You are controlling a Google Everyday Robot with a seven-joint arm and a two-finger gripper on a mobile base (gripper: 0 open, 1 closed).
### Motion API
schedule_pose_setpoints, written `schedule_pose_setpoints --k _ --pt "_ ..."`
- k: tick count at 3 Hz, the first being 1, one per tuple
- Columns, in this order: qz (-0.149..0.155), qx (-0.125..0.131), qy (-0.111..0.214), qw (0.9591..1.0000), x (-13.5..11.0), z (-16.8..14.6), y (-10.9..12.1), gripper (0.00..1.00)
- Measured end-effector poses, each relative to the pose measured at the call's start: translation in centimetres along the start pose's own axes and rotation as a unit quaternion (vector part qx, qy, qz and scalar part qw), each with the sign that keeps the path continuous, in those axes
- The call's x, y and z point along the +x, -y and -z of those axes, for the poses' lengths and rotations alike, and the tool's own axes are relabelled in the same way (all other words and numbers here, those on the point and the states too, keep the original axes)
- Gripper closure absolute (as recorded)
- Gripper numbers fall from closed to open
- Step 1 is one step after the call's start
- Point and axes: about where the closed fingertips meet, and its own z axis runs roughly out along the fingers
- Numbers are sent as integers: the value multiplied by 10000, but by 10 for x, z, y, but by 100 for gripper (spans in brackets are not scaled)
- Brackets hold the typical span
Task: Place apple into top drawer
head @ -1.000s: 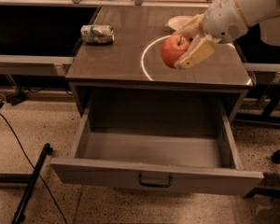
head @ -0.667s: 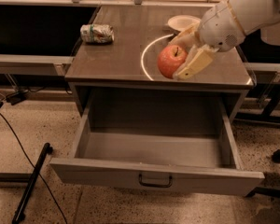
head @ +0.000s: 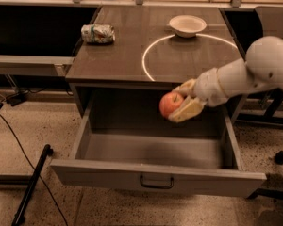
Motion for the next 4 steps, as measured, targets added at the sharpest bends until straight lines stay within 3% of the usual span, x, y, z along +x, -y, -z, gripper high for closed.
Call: schedule_pose_setpoints --k 1,2,3,4 --pt "-253 -34 -22 9997 61 -46 -12 100" --pt "-291 -46 -11 9996 65 -53 -13 100" --pt "-366 115 -120 9992 73 -77 -15 100" --pt "-546 292 -438 9971 85 -129 -34 82"
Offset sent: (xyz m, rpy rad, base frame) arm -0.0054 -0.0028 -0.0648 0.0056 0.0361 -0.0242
